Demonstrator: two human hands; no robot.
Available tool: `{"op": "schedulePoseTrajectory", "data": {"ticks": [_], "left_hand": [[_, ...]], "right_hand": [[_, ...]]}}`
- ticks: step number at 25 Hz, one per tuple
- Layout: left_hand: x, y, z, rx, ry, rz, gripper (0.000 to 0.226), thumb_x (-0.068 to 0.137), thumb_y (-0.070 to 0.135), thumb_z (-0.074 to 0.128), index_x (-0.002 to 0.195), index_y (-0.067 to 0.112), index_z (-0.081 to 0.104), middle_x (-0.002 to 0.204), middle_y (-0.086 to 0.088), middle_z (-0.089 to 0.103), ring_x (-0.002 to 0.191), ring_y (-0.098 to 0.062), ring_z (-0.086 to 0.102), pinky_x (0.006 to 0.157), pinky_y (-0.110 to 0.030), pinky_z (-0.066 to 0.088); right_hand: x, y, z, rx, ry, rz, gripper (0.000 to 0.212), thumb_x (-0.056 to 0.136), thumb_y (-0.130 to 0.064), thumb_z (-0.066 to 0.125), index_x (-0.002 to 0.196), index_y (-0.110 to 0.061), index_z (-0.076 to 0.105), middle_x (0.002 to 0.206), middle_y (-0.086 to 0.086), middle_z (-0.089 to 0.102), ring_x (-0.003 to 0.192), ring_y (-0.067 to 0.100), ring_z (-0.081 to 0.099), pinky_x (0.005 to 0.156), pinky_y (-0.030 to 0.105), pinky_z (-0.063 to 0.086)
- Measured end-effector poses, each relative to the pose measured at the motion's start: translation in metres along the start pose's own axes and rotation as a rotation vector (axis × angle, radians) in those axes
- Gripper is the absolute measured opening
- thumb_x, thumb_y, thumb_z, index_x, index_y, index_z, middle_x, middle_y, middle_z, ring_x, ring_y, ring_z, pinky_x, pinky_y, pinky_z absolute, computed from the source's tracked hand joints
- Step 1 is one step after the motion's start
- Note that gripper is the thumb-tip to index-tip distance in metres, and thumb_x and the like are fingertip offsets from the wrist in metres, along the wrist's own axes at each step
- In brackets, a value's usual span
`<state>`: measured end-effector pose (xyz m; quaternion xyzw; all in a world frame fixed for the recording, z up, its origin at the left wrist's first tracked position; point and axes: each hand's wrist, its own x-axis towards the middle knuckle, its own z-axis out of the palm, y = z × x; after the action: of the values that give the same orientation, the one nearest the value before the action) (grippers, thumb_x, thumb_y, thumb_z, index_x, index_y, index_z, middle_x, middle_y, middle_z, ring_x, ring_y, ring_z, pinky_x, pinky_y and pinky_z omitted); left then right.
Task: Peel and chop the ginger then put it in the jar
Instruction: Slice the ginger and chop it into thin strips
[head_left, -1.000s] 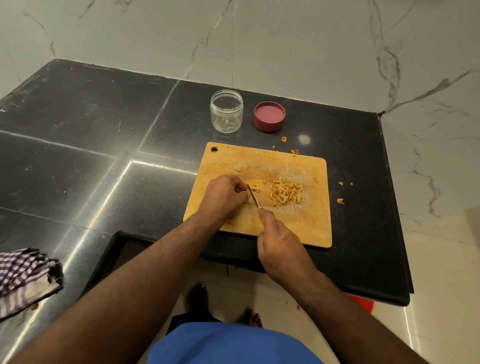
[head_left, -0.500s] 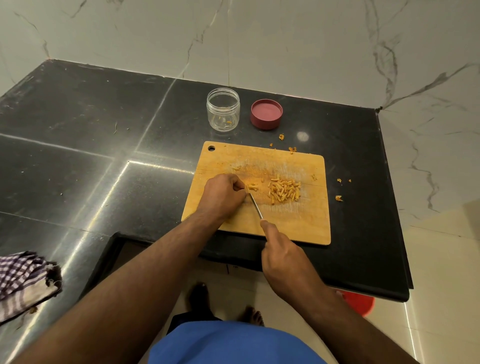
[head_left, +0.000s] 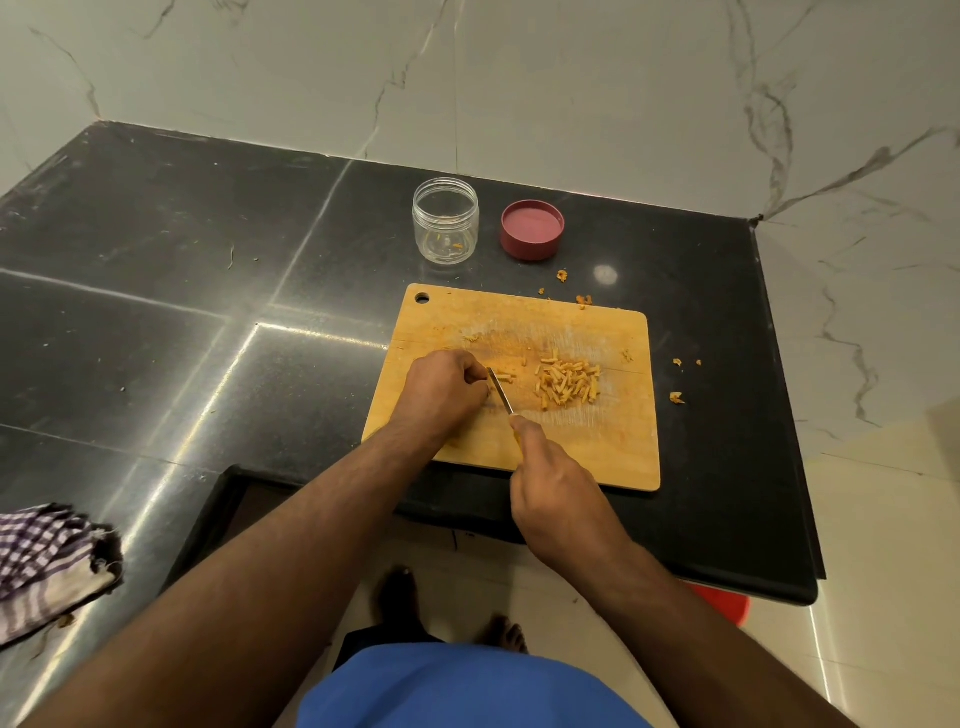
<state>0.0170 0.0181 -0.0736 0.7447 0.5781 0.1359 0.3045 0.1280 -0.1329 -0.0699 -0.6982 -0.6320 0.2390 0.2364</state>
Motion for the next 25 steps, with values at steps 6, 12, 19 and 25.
{"op": "schedulePoseTrajectory", "data": {"ticks": [6, 12, 19, 25], "left_hand": [[0.001, 0.000, 0.000, 0.001, 0.006, 0.009, 0.016, 0.091, 0.021, 0.068, 0.103, 0.016, 0.076, 0.099, 0.004, 0.073, 0.081, -0.006, 0.058, 0.058, -0.010, 0.035], [0.000, 0.000, 0.001, -0.023, 0.006, -0.020, 0.012, 0.092, 0.020, 0.067, 0.099, 0.018, 0.076, 0.094, 0.005, 0.071, 0.080, -0.006, 0.058, 0.059, -0.013, 0.040], [-0.001, 0.002, -0.001, -0.017, -0.006, -0.026, 0.014, 0.093, 0.020, 0.067, 0.104, 0.016, 0.075, 0.099, 0.003, 0.071, 0.086, -0.008, 0.059, 0.072, -0.021, 0.045], [-0.002, 0.002, 0.001, -0.009, 0.017, -0.016, 0.014, 0.092, 0.019, 0.066, 0.101, 0.017, 0.076, 0.098, 0.003, 0.073, 0.082, -0.007, 0.060, 0.063, -0.016, 0.042]], "right_hand": [[0.014, 0.000, 0.004, 0.001, -0.085, 0.039, 0.050, 0.101, -0.016, 0.035, 0.150, -0.022, 0.026, 0.103, 0.005, 0.059, 0.079, 0.021, 0.055, 0.067, 0.039, 0.047], [-0.015, 0.000, 0.002, 0.021, -0.074, 0.063, 0.048, 0.103, -0.018, 0.039, 0.149, -0.026, 0.029, 0.094, -0.006, 0.055, 0.071, 0.010, 0.052, 0.055, 0.019, 0.034], [-0.020, 0.006, 0.000, -0.011, 0.014, 0.018, 0.046, 0.102, -0.017, 0.039, 0.148, -0.021, 0.034, 0.112, -0.003, 0.059, 0.072, 0.005, 0.050, 0.060, 0.013, 0.041], [0.000, -0.003, 0.001, -0.002, -0.006, 0.016, 0.049, 0.102, -0.016, 0.040, 0.149, -0.022, 0.030, 0.102, 0.000, 0.058, 0.077, 0.012, 0.053, 0.065, 0.027, 0.041]]}}
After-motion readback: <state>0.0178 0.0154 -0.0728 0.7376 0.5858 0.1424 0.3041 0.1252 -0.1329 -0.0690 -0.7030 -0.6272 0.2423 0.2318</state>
